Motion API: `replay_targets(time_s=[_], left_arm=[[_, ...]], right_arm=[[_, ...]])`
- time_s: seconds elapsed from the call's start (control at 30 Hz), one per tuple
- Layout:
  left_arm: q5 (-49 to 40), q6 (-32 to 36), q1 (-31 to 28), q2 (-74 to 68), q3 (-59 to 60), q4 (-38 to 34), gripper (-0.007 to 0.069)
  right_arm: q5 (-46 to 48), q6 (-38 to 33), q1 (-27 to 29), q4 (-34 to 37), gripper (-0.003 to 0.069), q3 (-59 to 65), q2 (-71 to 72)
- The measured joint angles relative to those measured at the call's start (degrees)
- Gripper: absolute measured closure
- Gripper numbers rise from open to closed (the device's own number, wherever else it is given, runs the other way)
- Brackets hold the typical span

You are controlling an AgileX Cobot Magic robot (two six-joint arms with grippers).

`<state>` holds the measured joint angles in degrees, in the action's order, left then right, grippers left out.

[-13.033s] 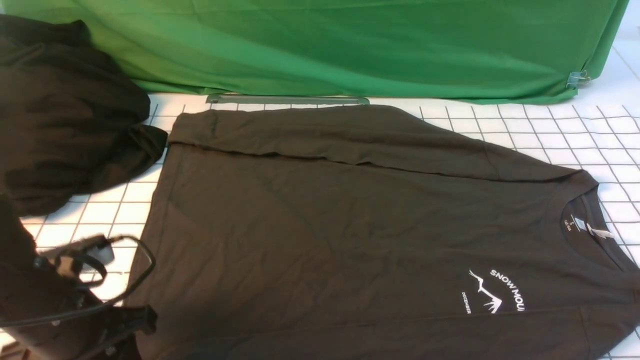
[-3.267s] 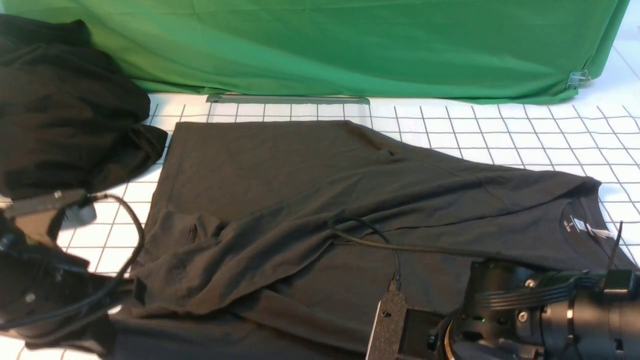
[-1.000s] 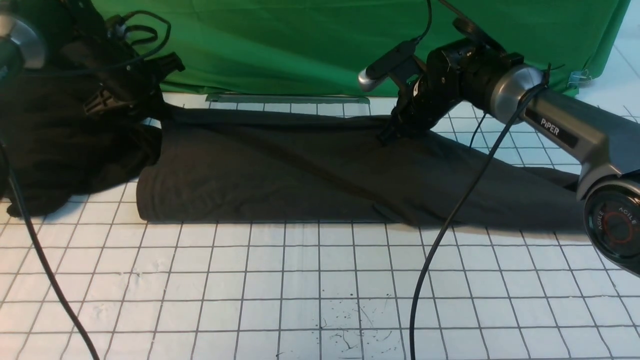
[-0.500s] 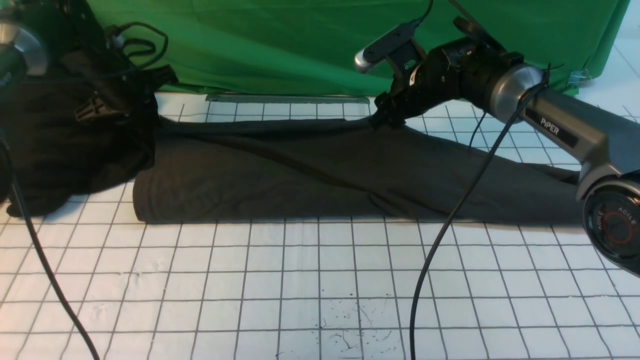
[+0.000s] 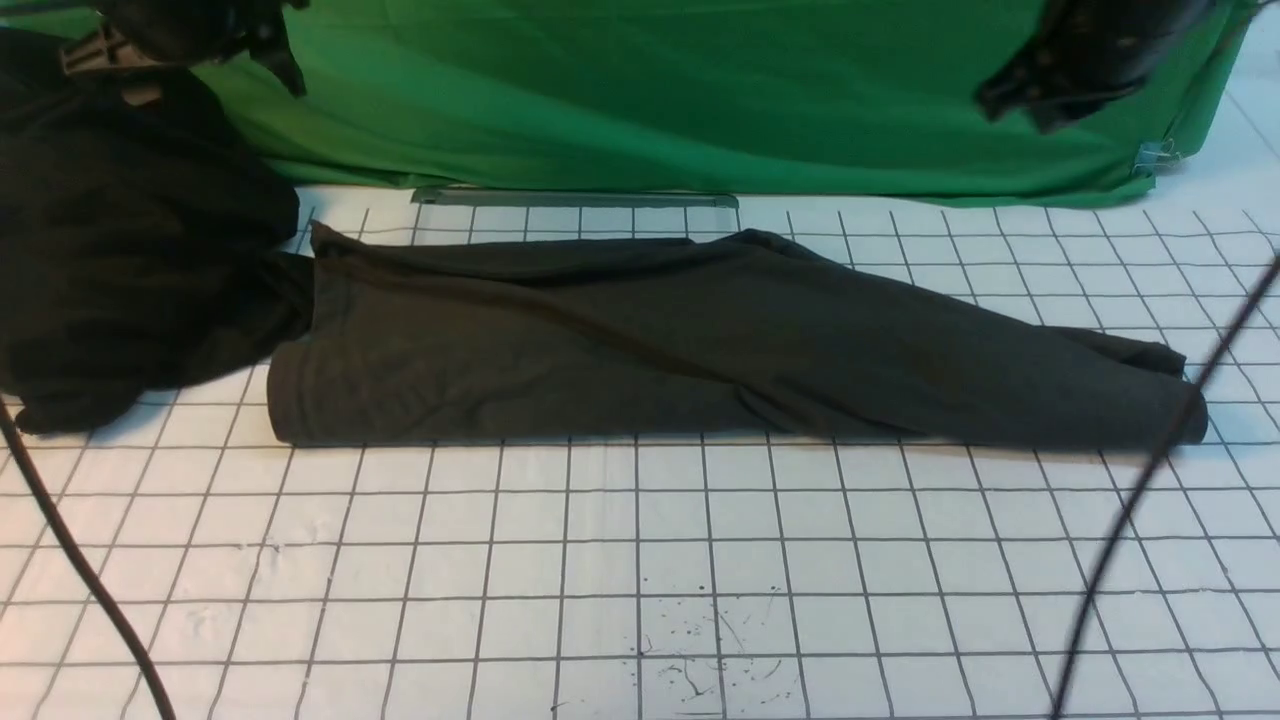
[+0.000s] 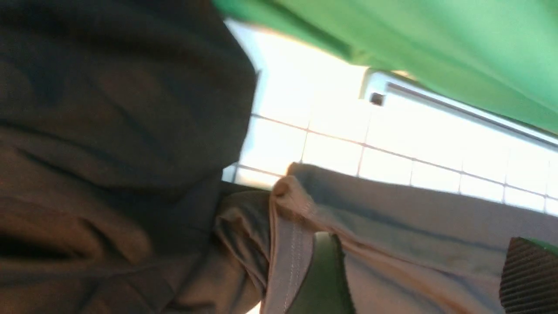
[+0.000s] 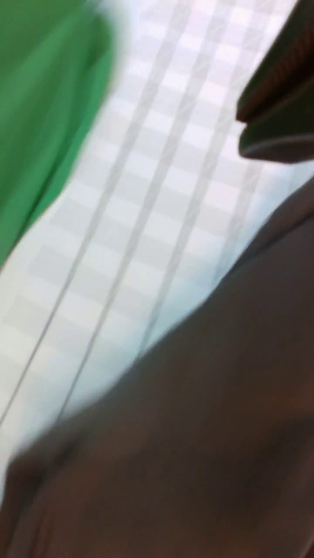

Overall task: Fold a long-sleeved shirt over a white checkered tablecloth.
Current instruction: 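Fold the black garment in half by bringing its near edge over to the far edge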

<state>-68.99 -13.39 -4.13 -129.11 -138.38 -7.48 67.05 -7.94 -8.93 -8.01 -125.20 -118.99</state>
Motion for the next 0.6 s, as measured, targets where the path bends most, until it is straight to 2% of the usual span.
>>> replay_targets(time_s=[0.03, 0.07, 0.13, 0.17, 0.2, 0.23, 0.27, 0.3, 0.37, 0.6], left_arm=[[-0.2, 0.8, 0.0, 0.1, 0.1, -1.0, 0.0164], [-0.2, 0.8, 0.0, 0.2, 0.1, -1.0, 0.0169], [-0.3, 2.9, -0.1, 0.1, 1.4, -4.1, 0.0238], [-0.5, 4.6, -0.1, 0.1, 2.6, -6.9, 0.0321], [-0.5, 5.3, 0.0, 0.1, 3.3, -7.9, 0.0345], [-0.4, 7.0, 0.2, 0.1, 4.9, -9.4, 0.0435], [-0.4, 7.0, 0.2, 0.1, 5.3, -9.6, 0.0448], [-0.4, 8.4, 0.6, 0.1, 7.5, -9.8, 0.0533], [-0.7, 10.0, 0.9, -0.5, 10.9, -9.8, 0.0601], [-0.3, 10.9, 1.0, -5.9, 13.8, -10.9, 0.0624]], right_arm=[[0.8, 0.9, 3.9, 1.3, 0.0654, 2.1, 2.7], [0.9, 0.9, 3.9, 1.6, 0.0654, 2.1, 2.7], [1.5, 1.2, 9.9, 5.3, 0.0661, 8.0, 6.9], [1.8, 1.3, 12.6, 8.4, 0.0662, 11.8, 8.8], [2.0, 1.3, 14.2, 9.7, 0.0662, 14.5, 9.9], [2.1, 1.1, 16.1, 11.9, 0.0662, 18.6, 11.0], [2.1, 1.1, 16.4, 12.5, 0.0662, 19.3, 11.3], [1.7, 1.1, 17.9, 13.7, 0.0662, 23.8, 12.0], [-0.5, 0.7, 18.8, 14.8, 0.0659, 30.9, 12.3], [-7.5, -0.4, 18.7, 16.6, 0.0643, 41.6, 12.2]])
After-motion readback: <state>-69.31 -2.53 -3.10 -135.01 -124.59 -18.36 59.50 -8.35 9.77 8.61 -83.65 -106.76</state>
